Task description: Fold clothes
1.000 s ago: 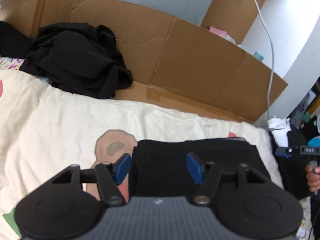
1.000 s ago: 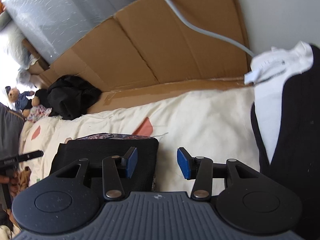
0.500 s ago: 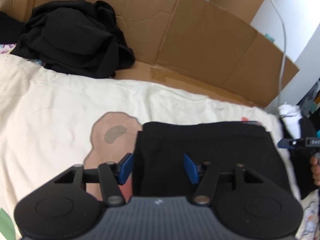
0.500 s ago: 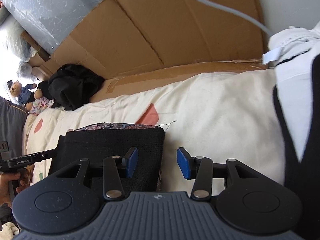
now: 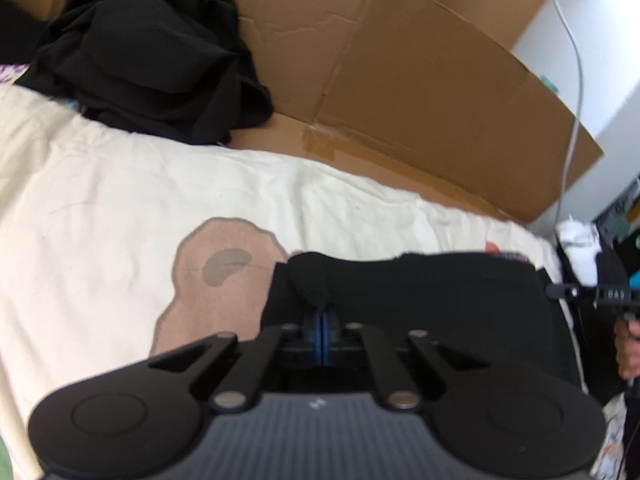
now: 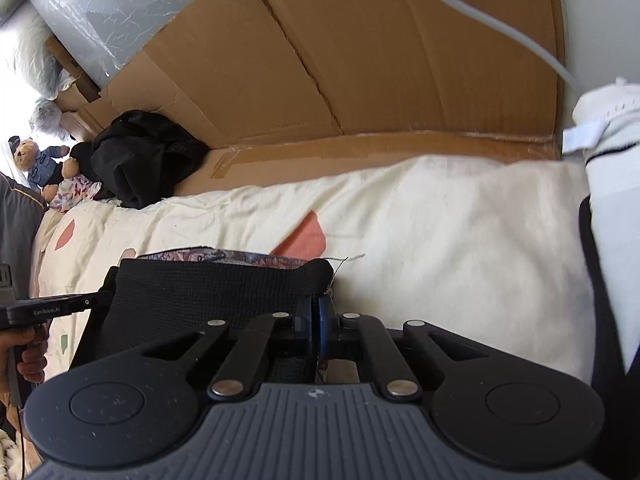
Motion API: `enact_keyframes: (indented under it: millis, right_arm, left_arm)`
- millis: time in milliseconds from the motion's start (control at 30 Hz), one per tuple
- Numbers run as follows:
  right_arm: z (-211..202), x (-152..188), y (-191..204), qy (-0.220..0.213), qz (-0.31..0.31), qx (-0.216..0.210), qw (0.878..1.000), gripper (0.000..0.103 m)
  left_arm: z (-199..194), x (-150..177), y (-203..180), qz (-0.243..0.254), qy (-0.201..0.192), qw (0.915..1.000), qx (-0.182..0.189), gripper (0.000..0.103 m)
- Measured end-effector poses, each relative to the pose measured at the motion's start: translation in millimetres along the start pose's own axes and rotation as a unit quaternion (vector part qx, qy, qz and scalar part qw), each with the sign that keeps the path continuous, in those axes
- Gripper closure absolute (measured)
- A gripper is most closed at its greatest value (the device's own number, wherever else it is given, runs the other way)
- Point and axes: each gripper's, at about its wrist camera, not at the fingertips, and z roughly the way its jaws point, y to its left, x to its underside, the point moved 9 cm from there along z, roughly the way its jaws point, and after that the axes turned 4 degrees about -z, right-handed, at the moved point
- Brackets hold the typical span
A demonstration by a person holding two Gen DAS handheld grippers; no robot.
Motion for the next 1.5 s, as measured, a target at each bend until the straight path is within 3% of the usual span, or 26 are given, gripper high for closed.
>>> enact_keyframes:
  millis: [467, 567, 633, 667, 700, 767, 933, 1233, 1500]
  right_arm:
    - [15, -18, -6, 0.009, -0.001, 0.024, 1.0, 0.1]
    - [24, -18, -5, 0.018, 0.008, 0.019, 1.0, 0.098]
    - [25, -17, -3, 0.019, 0.009, 0.022, 1.0, 0.094]
    - [23, -17, 0, 0.015, 0.007, 0.018, 1.0, 0.089]
    - [22, -17, 0, 0.014, 0.007, 0.017, 1.0, 0.073]
    - [14, -17, 1, 0.004, 0.004, 0.021, 1.0, 0.064]
    - [-6, -19, -2, -0.012, 0.009, 0.015, 1.0, 0.064]
    - [-42, 0, -12, -0.017, 0.027, 0.012, 0.999, 0.063]
    - [-82, 24, 3, -0.027, 0.036, 0.001, 0.999, 0.063]
  left_arm:
    - [17, -10, 13, -0.034, 0.0, 0.9992, -0.021, 0.101]
    - [21, -7, 11, -0.029, 0.002, 0.9991, -0.029, 0.096]
    - [20, -6, 9, -0.029, 0.0, 0.999, -0.034, 0.091]
    - [18, -5, 9, -0.026, 0.001, 0.999, -0.036, 0.082]
    - [15, -4, 8, -0.023, 0.001, 0.999, -0.037, 0.072]
    - [10, -3, 8, -0.022, 0.002, 0.9989, -0.04, 0.061]
    - [-8, 1, 9, -0.042, 0.009, 0.9983, -0.041, 0.058]
    - [-52, 17, -9, -0.006, 0.012, 0.9989, -0.045, 0.049]
    - [-106, 25, -21, -0.035, -0.002, 0.999, -0.028, 0.043]
